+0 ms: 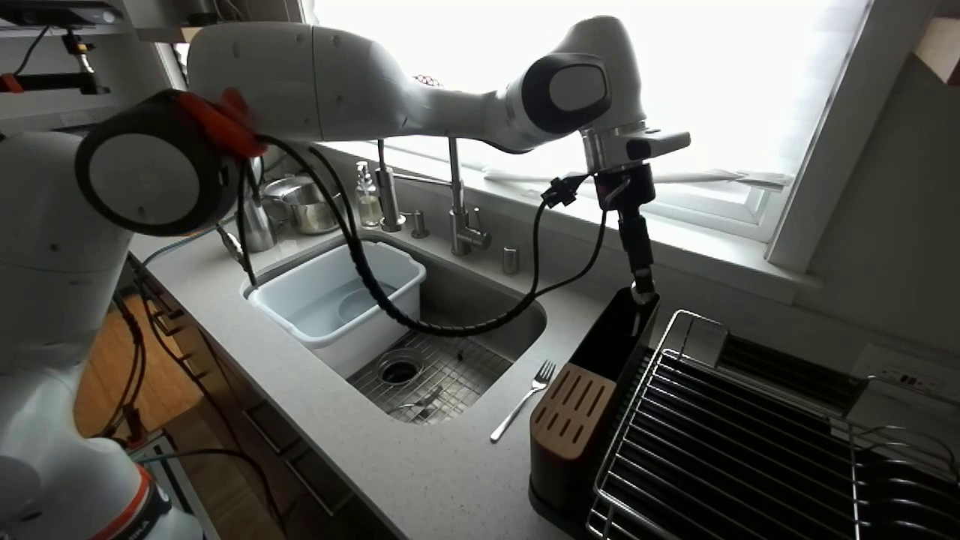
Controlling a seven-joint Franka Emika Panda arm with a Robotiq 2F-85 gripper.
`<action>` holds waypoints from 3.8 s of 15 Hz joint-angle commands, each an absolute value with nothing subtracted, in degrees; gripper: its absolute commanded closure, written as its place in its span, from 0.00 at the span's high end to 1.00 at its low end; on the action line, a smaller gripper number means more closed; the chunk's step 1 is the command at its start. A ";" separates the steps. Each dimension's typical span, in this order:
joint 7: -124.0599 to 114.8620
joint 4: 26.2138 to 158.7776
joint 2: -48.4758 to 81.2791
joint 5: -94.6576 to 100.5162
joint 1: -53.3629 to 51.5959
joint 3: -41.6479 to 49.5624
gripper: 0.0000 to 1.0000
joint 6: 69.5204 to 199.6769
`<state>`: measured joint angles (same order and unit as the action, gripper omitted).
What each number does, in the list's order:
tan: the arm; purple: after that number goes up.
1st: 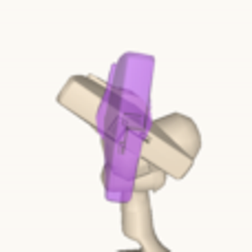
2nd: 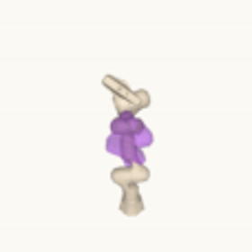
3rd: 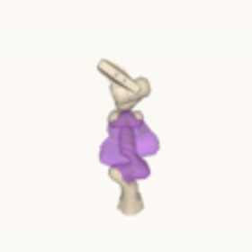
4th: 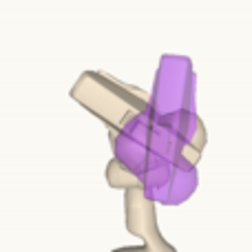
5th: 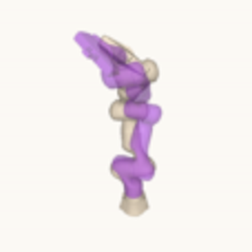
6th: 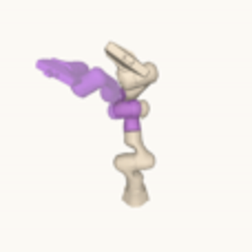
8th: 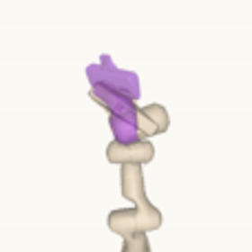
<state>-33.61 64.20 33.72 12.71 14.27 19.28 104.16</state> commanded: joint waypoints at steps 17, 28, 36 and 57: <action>-32.00 62.00 33.67 20.08 12.43 21.35 0.00 99.97; -28.98 62.73 33.89 22.30 13.37 21.08 0.56 103.84; -29.78 60.54 34.46 16.46 14.77 20.04 1.00 102.20; -31.93 58.63 35.32 7.38 15.08 20.19 0.00 102.58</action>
